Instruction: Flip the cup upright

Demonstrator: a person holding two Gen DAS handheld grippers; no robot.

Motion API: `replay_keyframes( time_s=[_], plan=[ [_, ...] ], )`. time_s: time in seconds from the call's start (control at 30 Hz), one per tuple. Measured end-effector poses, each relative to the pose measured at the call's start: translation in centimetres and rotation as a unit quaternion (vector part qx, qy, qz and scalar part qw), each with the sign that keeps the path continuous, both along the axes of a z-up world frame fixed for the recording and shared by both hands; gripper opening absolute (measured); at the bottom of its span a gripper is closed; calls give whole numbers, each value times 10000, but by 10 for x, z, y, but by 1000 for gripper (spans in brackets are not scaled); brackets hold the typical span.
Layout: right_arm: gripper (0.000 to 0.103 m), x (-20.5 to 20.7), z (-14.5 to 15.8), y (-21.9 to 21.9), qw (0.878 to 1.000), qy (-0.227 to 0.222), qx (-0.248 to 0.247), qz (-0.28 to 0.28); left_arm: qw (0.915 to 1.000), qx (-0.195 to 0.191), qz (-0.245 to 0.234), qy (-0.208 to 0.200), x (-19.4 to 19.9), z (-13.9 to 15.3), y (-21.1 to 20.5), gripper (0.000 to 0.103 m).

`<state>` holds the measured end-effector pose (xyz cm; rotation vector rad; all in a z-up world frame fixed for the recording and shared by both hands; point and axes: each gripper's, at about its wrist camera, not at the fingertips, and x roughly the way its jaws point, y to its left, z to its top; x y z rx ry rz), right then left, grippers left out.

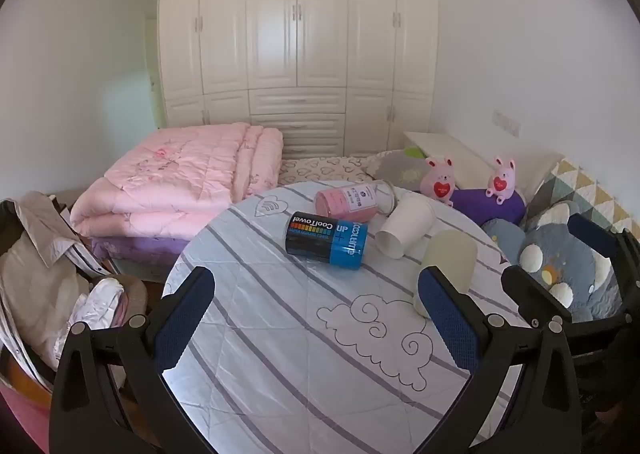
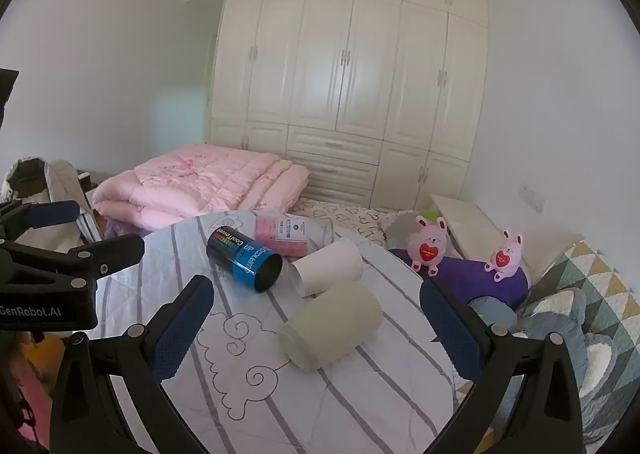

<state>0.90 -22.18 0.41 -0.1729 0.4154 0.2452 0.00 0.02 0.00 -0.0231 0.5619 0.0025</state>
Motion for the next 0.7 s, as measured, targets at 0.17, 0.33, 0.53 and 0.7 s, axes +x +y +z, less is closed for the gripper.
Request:
replay_keyframes(
  time_s=[0.17, 0.33, 0.53, 0.7],
  plan=[
    [103, 3, -2, 3, 10000, 29, -29, 10, 10000, 4, 2, -8, 0, 0, 0, 103],
    [103, 1, 0, 4, 10000, 77, -59, 21, 10000, 9, -6, -12, 0, 0, 0, 103],
    [103, 6, -6, 6, 9999, 97, -44, -1, 10000, -3, -3, -17, 0, 0, 0, 103],
    [103, 7, -6, 7, 9999, 111, -47, -3, 10000, -9, 6, -27, 0, 0, -1, 103]
  ],
)
